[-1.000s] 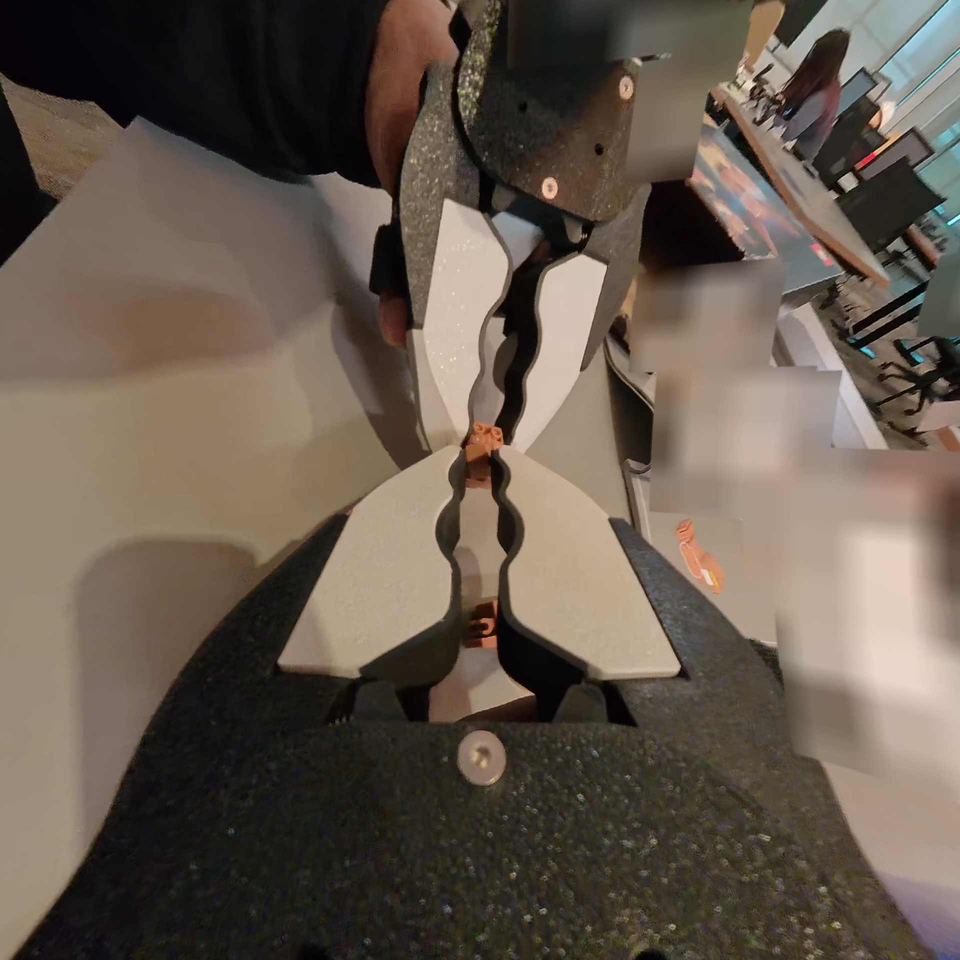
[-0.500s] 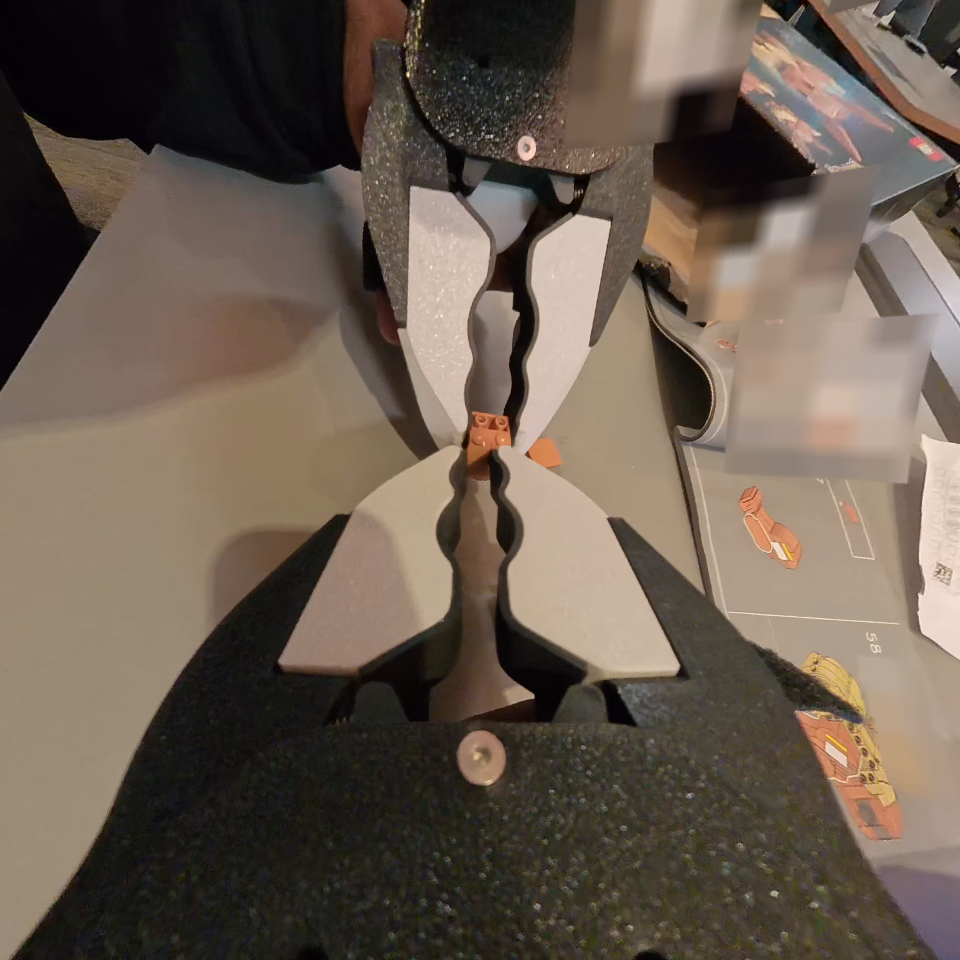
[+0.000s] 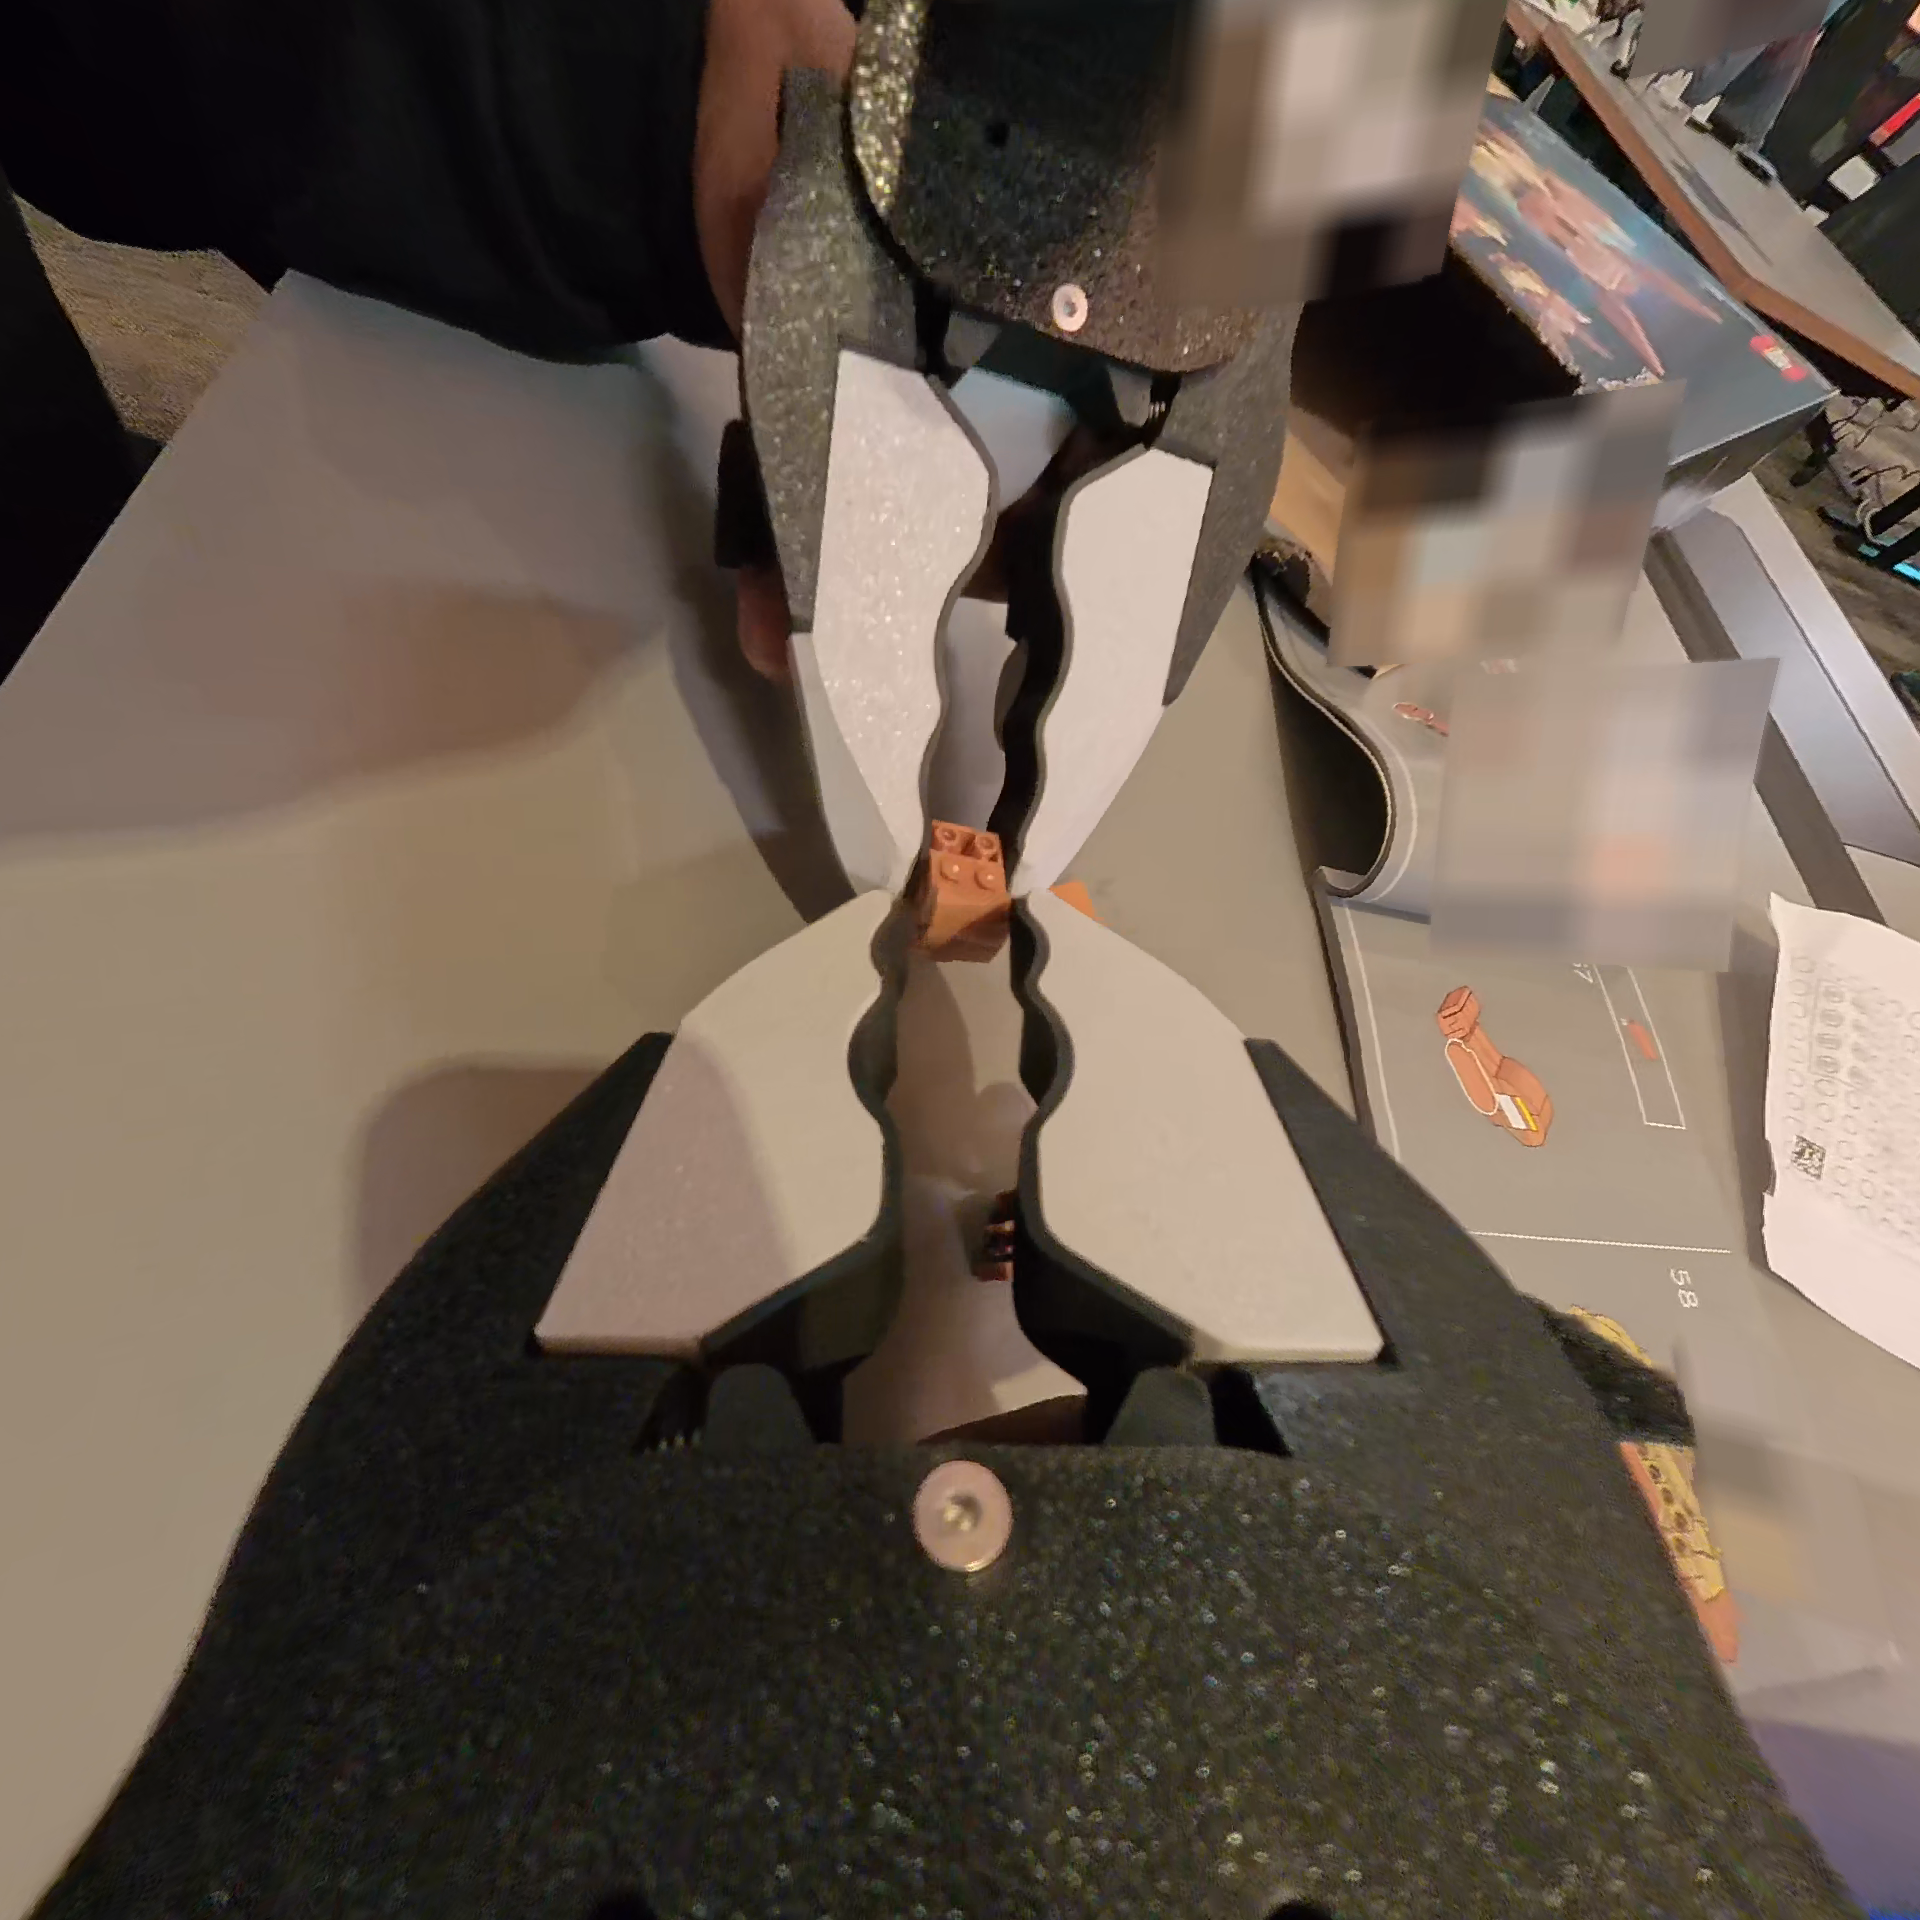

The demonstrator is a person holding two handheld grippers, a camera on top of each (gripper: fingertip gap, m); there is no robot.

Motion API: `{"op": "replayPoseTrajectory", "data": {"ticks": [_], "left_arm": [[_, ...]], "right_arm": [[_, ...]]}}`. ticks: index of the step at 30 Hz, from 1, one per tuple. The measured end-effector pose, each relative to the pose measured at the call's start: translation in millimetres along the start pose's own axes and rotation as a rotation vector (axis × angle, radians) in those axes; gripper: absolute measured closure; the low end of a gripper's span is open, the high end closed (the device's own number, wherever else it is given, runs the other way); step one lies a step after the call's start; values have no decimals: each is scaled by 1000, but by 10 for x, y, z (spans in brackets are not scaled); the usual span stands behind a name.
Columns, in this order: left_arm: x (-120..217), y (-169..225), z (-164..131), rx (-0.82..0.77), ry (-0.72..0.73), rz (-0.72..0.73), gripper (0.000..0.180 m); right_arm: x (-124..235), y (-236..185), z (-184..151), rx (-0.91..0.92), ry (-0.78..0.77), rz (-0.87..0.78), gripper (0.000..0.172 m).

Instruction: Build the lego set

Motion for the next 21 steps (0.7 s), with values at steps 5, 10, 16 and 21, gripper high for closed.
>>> {"op": "replayPoseTrajectory", "data": {"ticks": [5, 10, 16, 21], "left_arm": [[62, -37, 28, 104, 72, -38, 163], [96, -45, 46, 205, 126, -94, 163], [88, -24, 60, 251, 149, -137, 163], [73, -4, 64, 254, 143, -150, 163]], "right_arm": [[62, -1, 25, 92, 46, -4, 148], [103, 8, 39, 255, 89, -66, 148], [91, -50, 61, 388, 99, -83, 148], [48, -99, 40, 443, 81, -80, 148]]}}
Point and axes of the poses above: each gripper's, where its closed fingertips meet, x back along the fingers, z out of its top, y = z × x across the jaws, the point moved 6 cm from there along x, back along the fingers, and after that the axes turned 8 degrees about y, right-handed, at the moved point
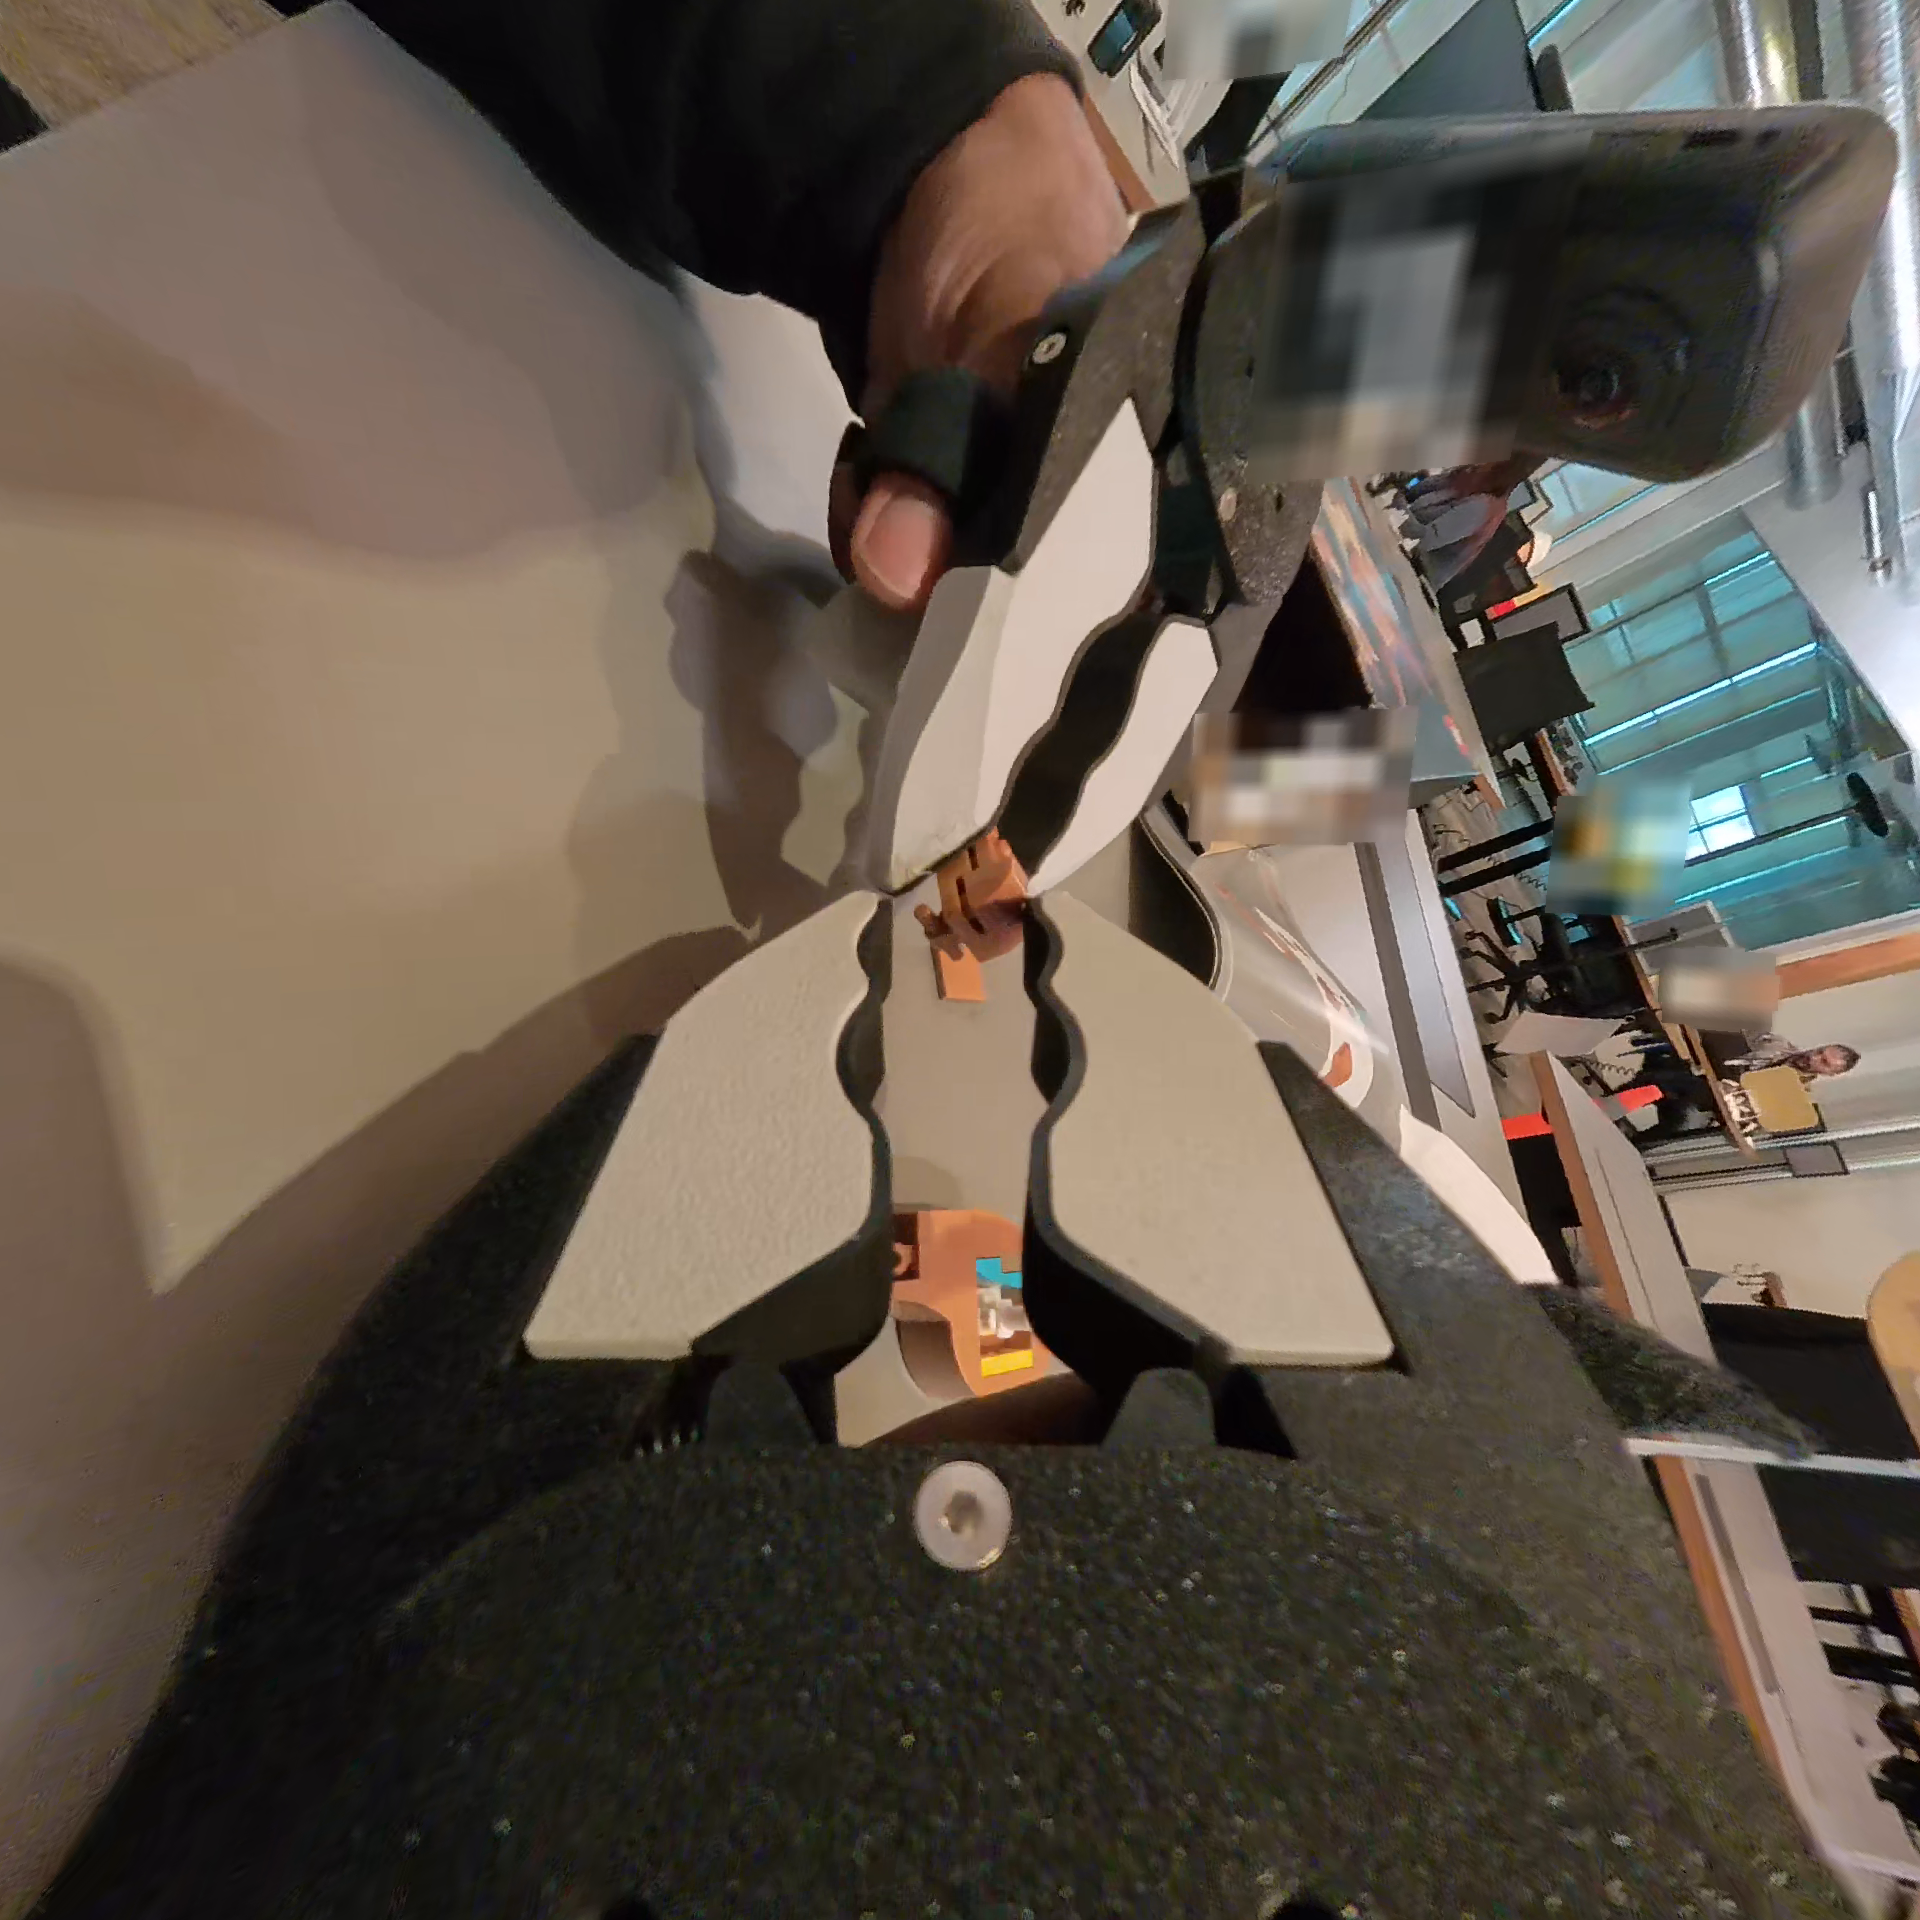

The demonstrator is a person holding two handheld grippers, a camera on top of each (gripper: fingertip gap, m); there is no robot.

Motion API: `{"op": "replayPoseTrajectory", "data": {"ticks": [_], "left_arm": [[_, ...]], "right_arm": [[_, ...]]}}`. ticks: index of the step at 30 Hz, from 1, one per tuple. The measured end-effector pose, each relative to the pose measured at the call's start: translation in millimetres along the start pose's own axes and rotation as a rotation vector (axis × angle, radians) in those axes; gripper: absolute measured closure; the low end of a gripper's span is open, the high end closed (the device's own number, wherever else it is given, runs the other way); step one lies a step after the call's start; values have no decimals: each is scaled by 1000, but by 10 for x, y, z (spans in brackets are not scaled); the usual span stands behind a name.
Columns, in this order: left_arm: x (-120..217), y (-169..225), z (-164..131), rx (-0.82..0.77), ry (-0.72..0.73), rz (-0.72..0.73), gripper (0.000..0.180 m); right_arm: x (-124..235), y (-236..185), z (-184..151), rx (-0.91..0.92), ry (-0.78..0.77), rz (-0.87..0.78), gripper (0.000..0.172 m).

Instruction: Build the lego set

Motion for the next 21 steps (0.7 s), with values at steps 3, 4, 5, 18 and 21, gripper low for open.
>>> {"op": "replayPoseTrajectory", "data": {"ticks": [3, 4, 5, 18, 21], "left_arm": [[-3, -4, -5, 4, -4, 2, 163], [-1, -5, -5, 5, -3, 2, 163], [1, -7, -5, 7, -2, 2, 163], [-7, 26, -7, 30, -1, -41, 164], [-4, 21, -15, 34, -7, -40, 164]], "right_arm": [[-11, -8, -3, 19, -9, -6, 148], [-13, -8, -4, 25, -11, -9, 148], [-13, -9, -4, 33, -12, -12, 148], [-6, -46, 34, 146, 22, -22, 142], [-23, -64, 25, 169, 14, -23, 147]]}}
Point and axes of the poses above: each gripper's, where its closed fingertips meet, x back along the fingers, z out of its top, y = z × x across the jaws, the point moved 6 cm from there along x, back along the fingers, and after that the axes turned 8 degrees about y, right-handed, at the moved point
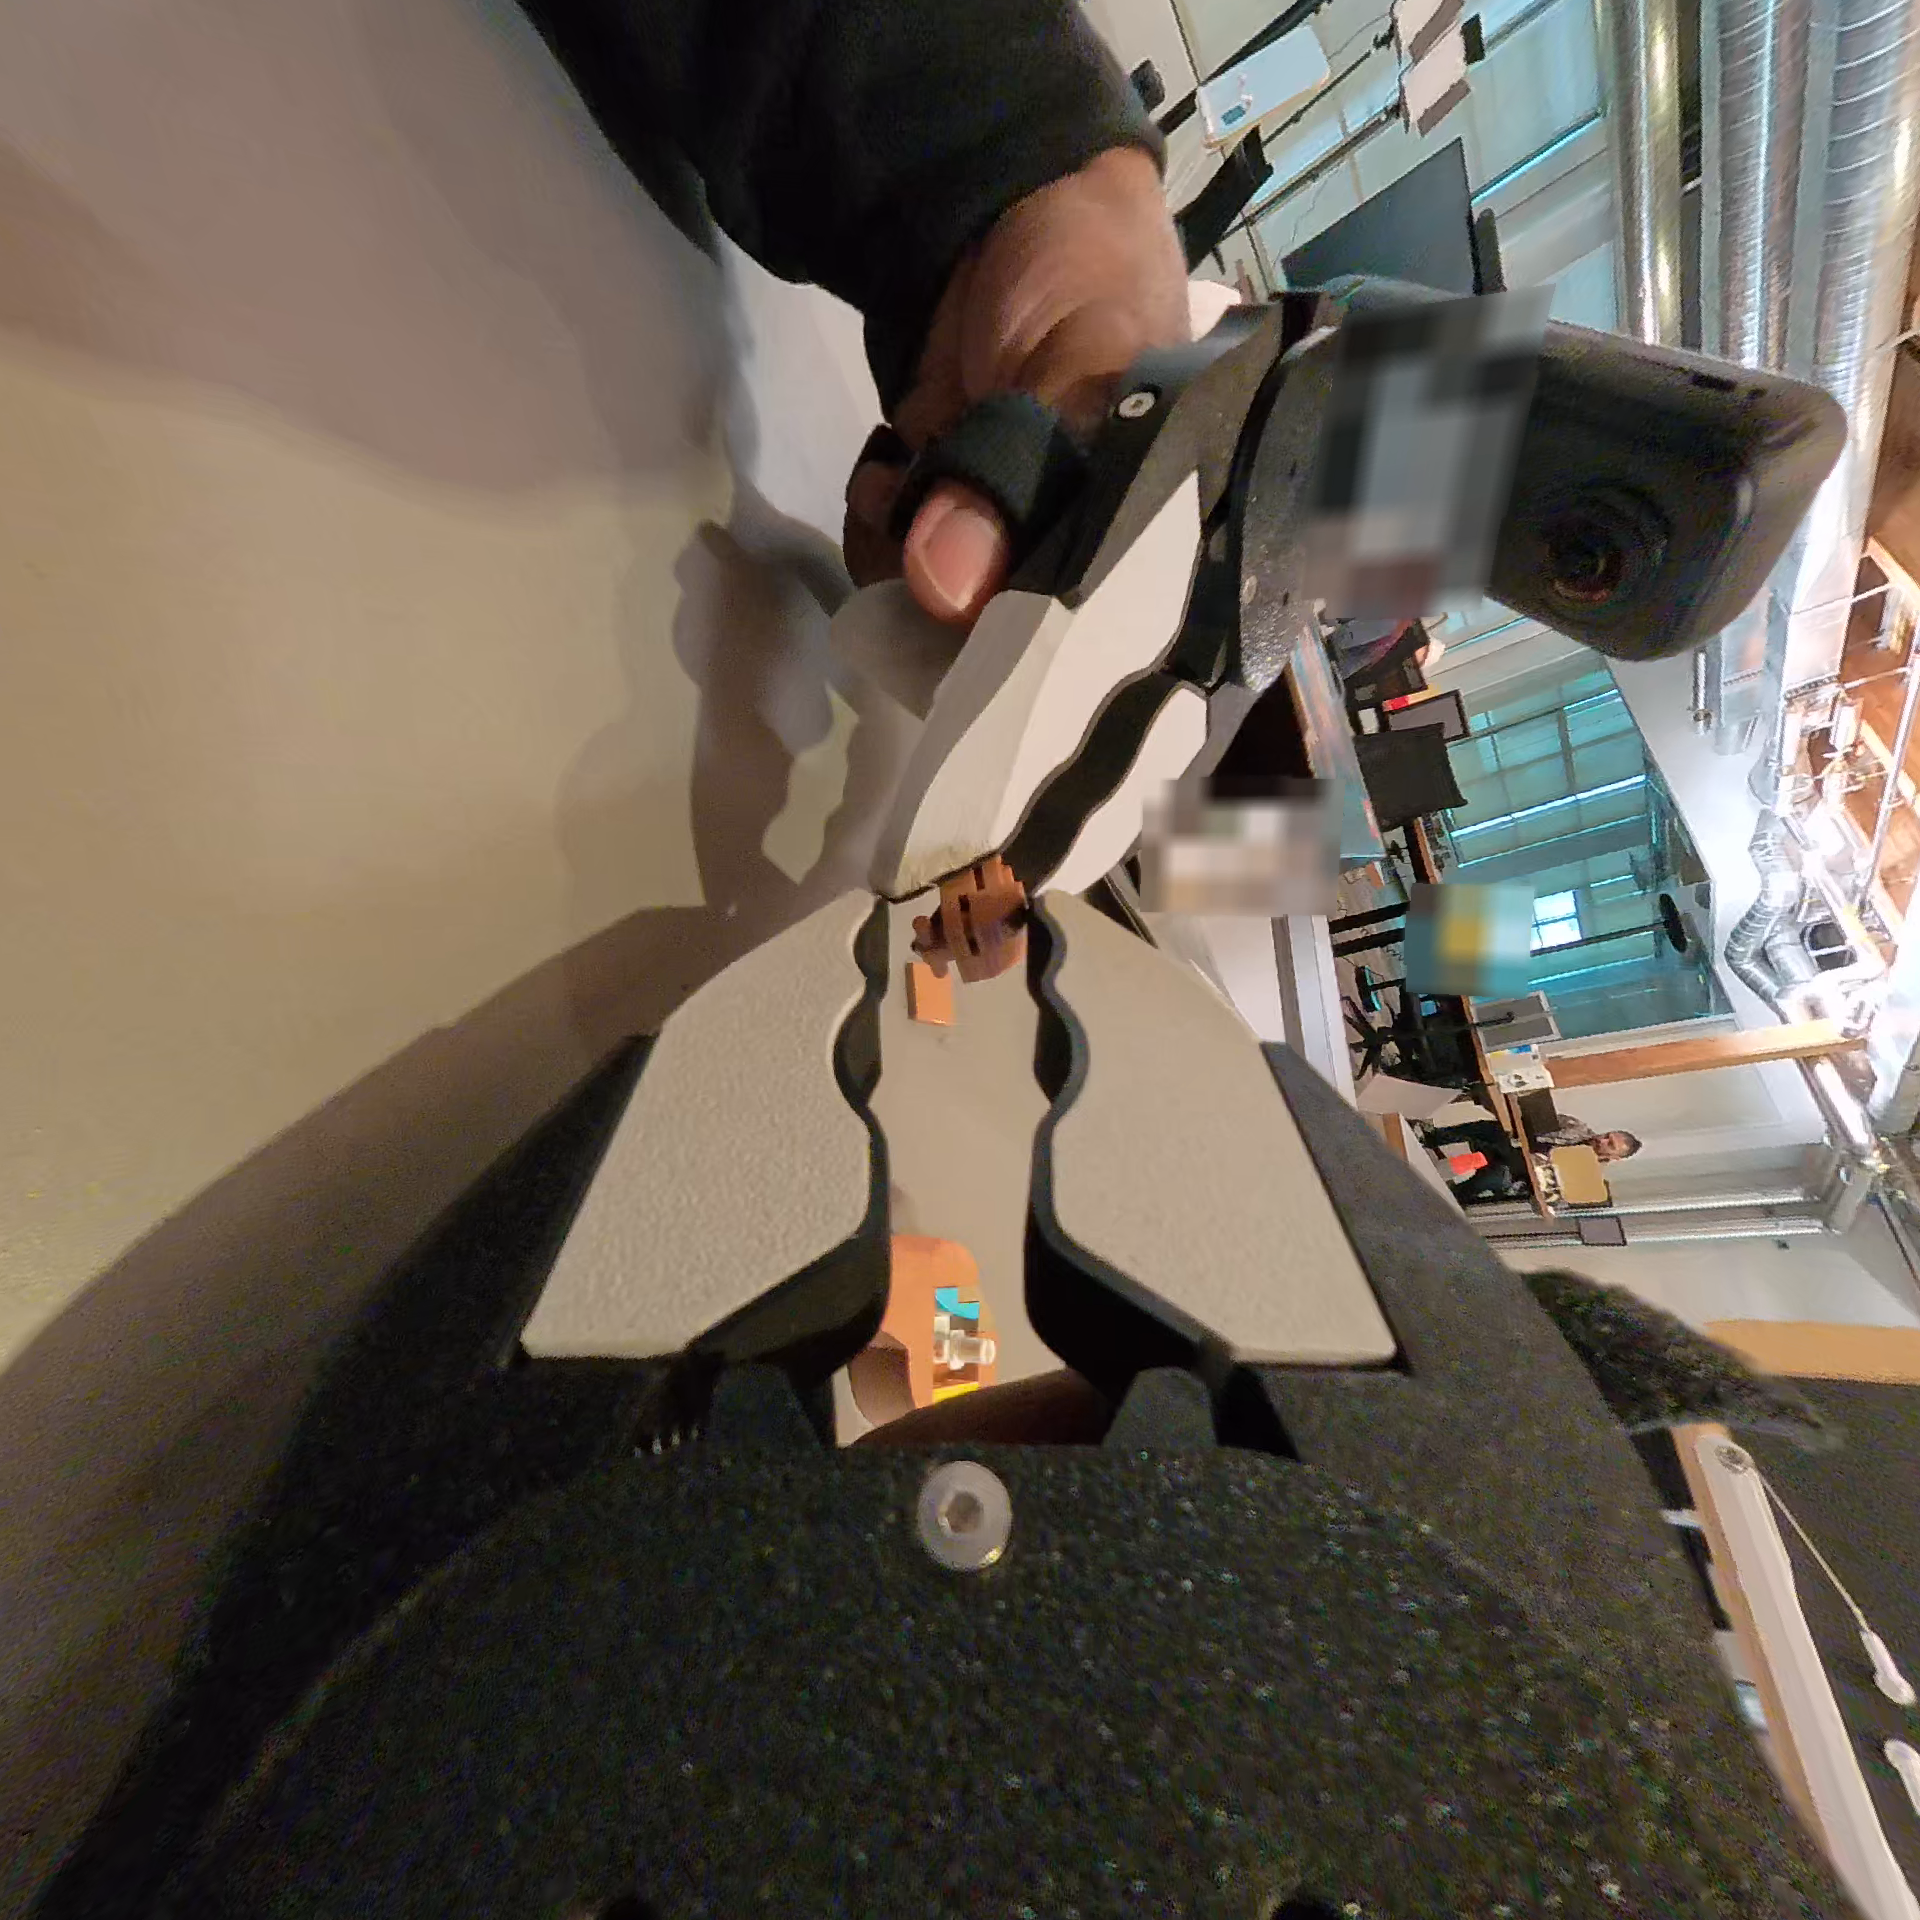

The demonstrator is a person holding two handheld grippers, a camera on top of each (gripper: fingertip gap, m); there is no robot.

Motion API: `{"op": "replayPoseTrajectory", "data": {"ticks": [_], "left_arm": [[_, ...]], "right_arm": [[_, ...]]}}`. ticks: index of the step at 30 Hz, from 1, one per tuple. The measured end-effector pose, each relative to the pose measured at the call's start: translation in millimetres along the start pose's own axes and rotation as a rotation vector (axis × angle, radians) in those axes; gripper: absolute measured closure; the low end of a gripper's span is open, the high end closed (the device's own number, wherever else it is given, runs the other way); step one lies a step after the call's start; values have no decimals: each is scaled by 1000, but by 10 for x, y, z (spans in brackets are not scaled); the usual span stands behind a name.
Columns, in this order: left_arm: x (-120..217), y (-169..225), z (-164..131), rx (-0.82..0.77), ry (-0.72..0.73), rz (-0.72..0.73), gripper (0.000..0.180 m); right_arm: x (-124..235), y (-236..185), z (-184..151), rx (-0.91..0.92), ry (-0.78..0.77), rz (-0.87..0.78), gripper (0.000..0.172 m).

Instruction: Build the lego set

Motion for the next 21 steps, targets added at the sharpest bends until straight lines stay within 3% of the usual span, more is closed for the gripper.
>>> {"op": "replayPoseTrajectory", "data": {"ticks": [21], "left_arm": [[5, 0, 14, 48, 22, -27, 164]], "right_arm": [[9, 32, 27, 1, -58, 28, 153]]}}
Point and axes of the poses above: each gripper's, where its closed fingertips meet, x back along the fingers, z out of its top, y = z × x across the jaws, the point moved 6 cm from there along x, back along the fingers, and after that the axes turned 8 degrees about y, right-handed, at the moved point
